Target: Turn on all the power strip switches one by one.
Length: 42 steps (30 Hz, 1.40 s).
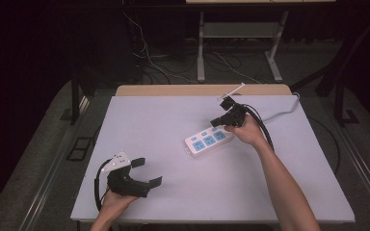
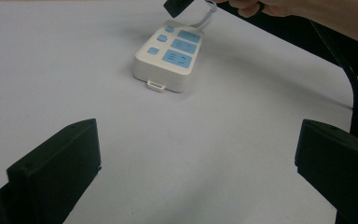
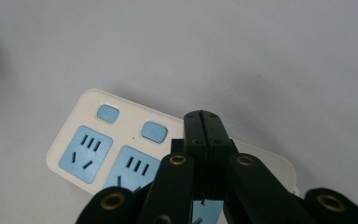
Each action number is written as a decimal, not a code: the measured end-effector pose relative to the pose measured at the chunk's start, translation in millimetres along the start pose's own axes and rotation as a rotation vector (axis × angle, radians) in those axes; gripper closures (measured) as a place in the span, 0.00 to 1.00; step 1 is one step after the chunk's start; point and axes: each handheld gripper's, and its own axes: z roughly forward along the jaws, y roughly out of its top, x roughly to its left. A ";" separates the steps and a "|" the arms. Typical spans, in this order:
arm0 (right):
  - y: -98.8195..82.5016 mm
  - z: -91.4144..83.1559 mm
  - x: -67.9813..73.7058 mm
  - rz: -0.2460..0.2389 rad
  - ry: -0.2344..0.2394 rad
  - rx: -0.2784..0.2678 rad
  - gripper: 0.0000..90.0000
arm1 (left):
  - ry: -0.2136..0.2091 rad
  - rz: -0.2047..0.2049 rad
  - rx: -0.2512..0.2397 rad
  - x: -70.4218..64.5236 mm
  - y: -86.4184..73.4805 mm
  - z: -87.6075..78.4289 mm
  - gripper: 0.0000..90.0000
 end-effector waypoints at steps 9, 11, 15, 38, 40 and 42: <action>1.7 10.7 5.2 -0.007 0.036 0.012 1.00 | -0.001 0.000 -0.001 0.1 0.1 -0.3 0.00; 1.9 11.8 6.0 -0.013 0.041 0.016 1.00 | -0.001 0.001 0.000 0.1 0.1 -0.2 0.00; 2.8 15.1 8.8 -0.015 0.072 0.012 1.00 | -0.003 0.002 0.000 0.0 0.1 -0.1 0.00; -0.5 28.9 13.0 -0.030 0.104 0.033 1.00 | -0.006 0.009 0.010 -2.9 -0.2 1.7 0.00; -0.2 28.9 15.0 -0.043 0.091 0.035 1.00 | -0.006 0.009 0.009 -3.4 -0.3 1.9 0.00; 0.0 29.0 16.6 -0.049 0.080 0.039 1.00 | -0.005 0.009 0.009 -3.9 -0.3 2.2 0.00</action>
